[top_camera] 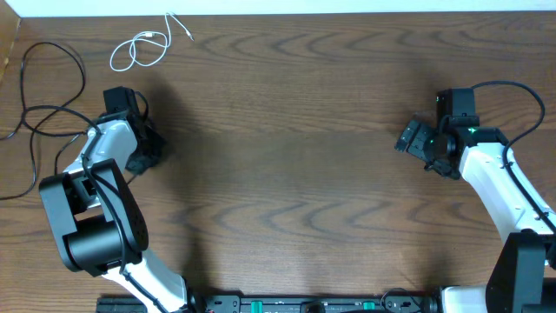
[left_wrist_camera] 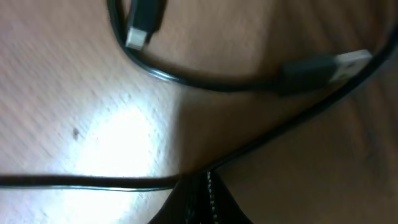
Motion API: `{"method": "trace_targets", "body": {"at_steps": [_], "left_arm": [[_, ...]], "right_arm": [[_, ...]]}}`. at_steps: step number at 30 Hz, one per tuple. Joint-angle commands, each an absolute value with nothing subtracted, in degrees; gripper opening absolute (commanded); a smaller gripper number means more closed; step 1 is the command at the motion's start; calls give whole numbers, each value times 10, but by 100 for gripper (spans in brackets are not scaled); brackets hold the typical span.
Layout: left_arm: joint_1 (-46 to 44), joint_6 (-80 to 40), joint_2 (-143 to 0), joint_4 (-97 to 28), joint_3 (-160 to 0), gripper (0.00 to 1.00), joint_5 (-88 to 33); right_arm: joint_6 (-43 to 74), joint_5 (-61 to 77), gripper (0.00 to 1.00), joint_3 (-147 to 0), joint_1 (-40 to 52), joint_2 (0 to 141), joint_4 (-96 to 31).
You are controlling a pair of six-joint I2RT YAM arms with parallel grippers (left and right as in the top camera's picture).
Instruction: Untangle cables
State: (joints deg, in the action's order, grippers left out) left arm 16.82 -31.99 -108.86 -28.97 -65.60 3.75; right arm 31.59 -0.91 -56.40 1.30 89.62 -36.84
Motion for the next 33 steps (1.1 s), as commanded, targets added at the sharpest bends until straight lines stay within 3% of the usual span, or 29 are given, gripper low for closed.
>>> {"method": "trace_targets", "body": {"at_steps": [1, 17, 18, 21, 26, 29, 33], "left_arm": [[175, -282, -1114, -240, -639, 7, 57], [201, -251, -1100, -132, -663, 8, 36], [201, -251, -1092, -132, -665, 9, 30], [201, -251, -1051, -132, -666, 34, 1], [201, -256, -945, -136, -666, 52, -144], [199, -258, -863, -178, -666, 56, -286], [189, -254, -791, -268, -666, 56, -379]], "right_arm": [[312, -16, 99, -564, 12, 900, -369], [312, -16, 99, -564, 12, 900, -369], [312, -16, 99, -564, 12, 900, -369], [312, -16, 99, -564, 12, 900, -369], [312, -16, 99, -564, 12, 900, -369], [312, -16, 99, -564, 12, 900, -369], [313, -2, 99, -564, 12, 900, -367]]}}
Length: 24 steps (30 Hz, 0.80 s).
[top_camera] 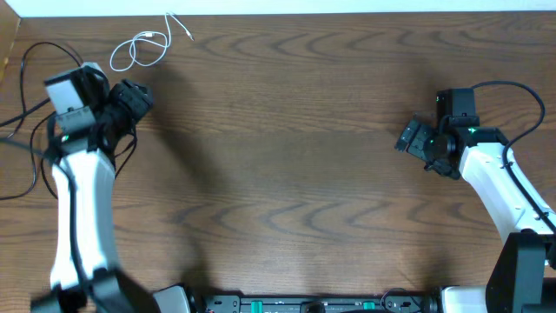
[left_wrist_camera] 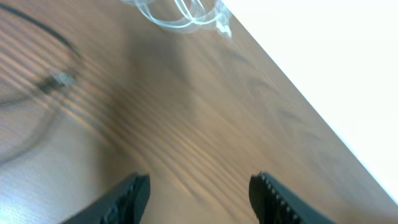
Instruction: Untangle cables
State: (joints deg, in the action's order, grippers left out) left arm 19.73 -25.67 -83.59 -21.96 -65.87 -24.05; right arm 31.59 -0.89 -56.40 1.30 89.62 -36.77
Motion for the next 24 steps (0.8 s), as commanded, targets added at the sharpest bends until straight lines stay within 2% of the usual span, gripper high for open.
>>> {"method": "trace_targets", "body": {"at_steps": [1, 7, 10, 15, 16, 24], "left_arm": [[184, -248, -771, -295, -666, 56, -381], [173, -175, -635, -388, -666, 57, -382], [173, -169, -568, -423, -666, 63, -370], [173, -165, -485, -479, -666, 76, -364], [173, -165, -474, -491, -666, 90, -364], [173, -165, -441, -561, -666, 93, -364]], "right_arm": [[312, 22, 99, -564, 12, 900, -367], [270, 208, 99, -564, 10, 896, -410], [257, 251, 99, -564, 11, 886, -410], [261, 243, 99, -564, 11, 822, -440], [261, 235, 99, -564, 11, 803, -450], [261, 112, 99, -563, 42, 574, -577]]}}
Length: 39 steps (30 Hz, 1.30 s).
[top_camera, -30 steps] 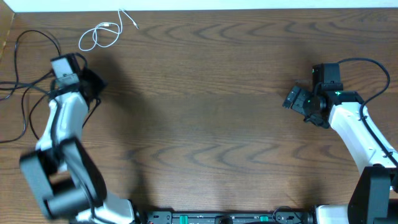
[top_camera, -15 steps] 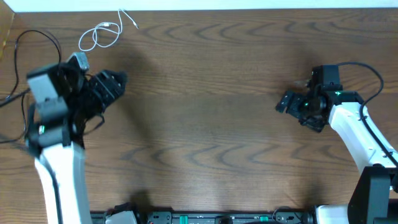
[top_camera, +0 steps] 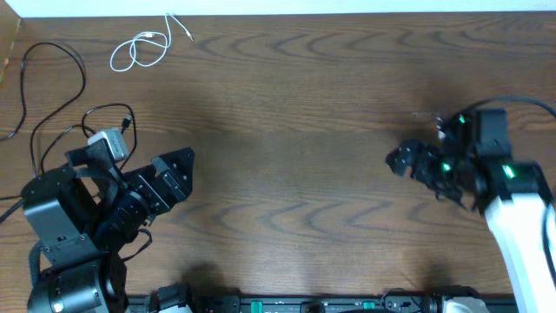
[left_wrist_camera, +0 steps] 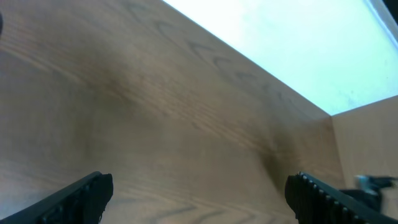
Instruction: Untangle cables
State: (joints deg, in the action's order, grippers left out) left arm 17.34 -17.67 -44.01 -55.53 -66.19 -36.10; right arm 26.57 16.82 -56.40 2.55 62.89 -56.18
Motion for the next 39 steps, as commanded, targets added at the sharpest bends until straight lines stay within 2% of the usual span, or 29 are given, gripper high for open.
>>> {"method": "trace_targets", "body": {"at_steps": [1, 8, 15, 30, 35, 39], "left_arm": [[173, -165, -442, -564, -666, 94, -364], [173, -165, -442, -565, -666, 95, -364], [173, -165, -442, -565, -666, 95, -364], [173, -165, -442, -565, -666, 95, -364], [173, -165, -442, -565, -666, 96, -364], [173, -165, -442, -565, -666, 96, -364]], "right_arm": [[261, 91, 99, -562, 54, 530, -592], [261, 78, 99, -537, 98, 332, -607], [261, 78, 99, -534, 98, 226, -608], [255, 70, 99, -534, 98, 216, -734], [241, 14, 99, -533, 98, 216, -711], [168, 12, 99, -514, 98, 213, -668]]}}
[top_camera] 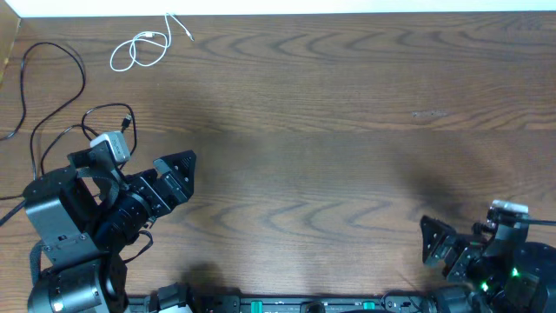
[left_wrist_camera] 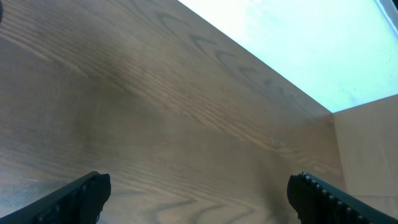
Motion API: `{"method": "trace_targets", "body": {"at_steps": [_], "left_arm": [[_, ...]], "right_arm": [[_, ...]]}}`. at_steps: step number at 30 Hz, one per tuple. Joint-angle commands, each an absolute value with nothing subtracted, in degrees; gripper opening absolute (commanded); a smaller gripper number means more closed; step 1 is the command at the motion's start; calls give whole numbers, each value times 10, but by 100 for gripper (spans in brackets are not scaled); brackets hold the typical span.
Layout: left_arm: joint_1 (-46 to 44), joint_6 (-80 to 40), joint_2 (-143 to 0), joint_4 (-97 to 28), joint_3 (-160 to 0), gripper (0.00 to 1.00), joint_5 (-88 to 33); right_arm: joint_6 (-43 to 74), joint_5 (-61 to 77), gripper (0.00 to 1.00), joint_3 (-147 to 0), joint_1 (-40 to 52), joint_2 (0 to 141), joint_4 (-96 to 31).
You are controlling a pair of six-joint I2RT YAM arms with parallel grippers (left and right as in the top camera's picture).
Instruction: Untangle cables
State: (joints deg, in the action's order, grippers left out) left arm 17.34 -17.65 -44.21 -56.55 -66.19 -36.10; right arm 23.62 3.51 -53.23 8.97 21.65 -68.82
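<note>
A black cable (top_camera: 54, 96) lies in loose loops at the table's left, its plug ends (top_camera: 127, 119) just behind my left arm. Apart from it, a white cable (top_camera: 139, 50) is coiled at the far left corner. My left gripper (top_camera: 184, 172) hangs over bare wood at the front left. In the left wrist view it (left_wrist_camera: 200, 193) is wide open, with nothing but wood grain between the fingers (left_wrist_camera: 87, 194). My right gripper (top_camera: 432, 242) is low at the front right corner, far from both cables. Its jaws do not show clearly.
The brown wooden table (top_camera: 313, 130) ends at a white strip along the far edge (top_camera: 347, 7). A pale board (left_wrist_camera: 367, 155) shows at the right of the left wrist view. Both arm bases stand at the front edge.
My right arm has moved from the middle right of the table back to the front right corner. The left arm and both cables are where they were.
My left gripper was down at the black cable, its plugs filling the wrist view. Then it was open at the far left near the white cable. Then it was back at the front left, open and empty, and the right arm has since withdrawn too.
</note>
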Motion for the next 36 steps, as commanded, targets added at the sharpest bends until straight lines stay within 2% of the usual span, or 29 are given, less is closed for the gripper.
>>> {"method": "trace_targets", "body": {"at_steps": [1, 5, 12, 18, 28, 36], "left_arm": [[173, -165, -442, -565, -666, 96, -364], [173, -165, -442, -565, -666, 96, -364], [173, -165, -442, -565, -666, 96, -364], [173, -165, -442, -565, -666, 96, -364], [173, -165, -442, -565, -666, 96, -364], [173, -165, -442, -565, -666, 96, -364]], "right_arm": [[143, 12, 99, -502, 94, 211, -650], [63, 12, 99, -436, 58, 186, -550], [47, 12, 99, -324, -8, 128, -395], [-24, 12, 99, -248, -28, 84, -296], [-27, 30, 99, -110, -29, 14, -111], [-23, 51, 99, -60, -21, 3, -52]]}}
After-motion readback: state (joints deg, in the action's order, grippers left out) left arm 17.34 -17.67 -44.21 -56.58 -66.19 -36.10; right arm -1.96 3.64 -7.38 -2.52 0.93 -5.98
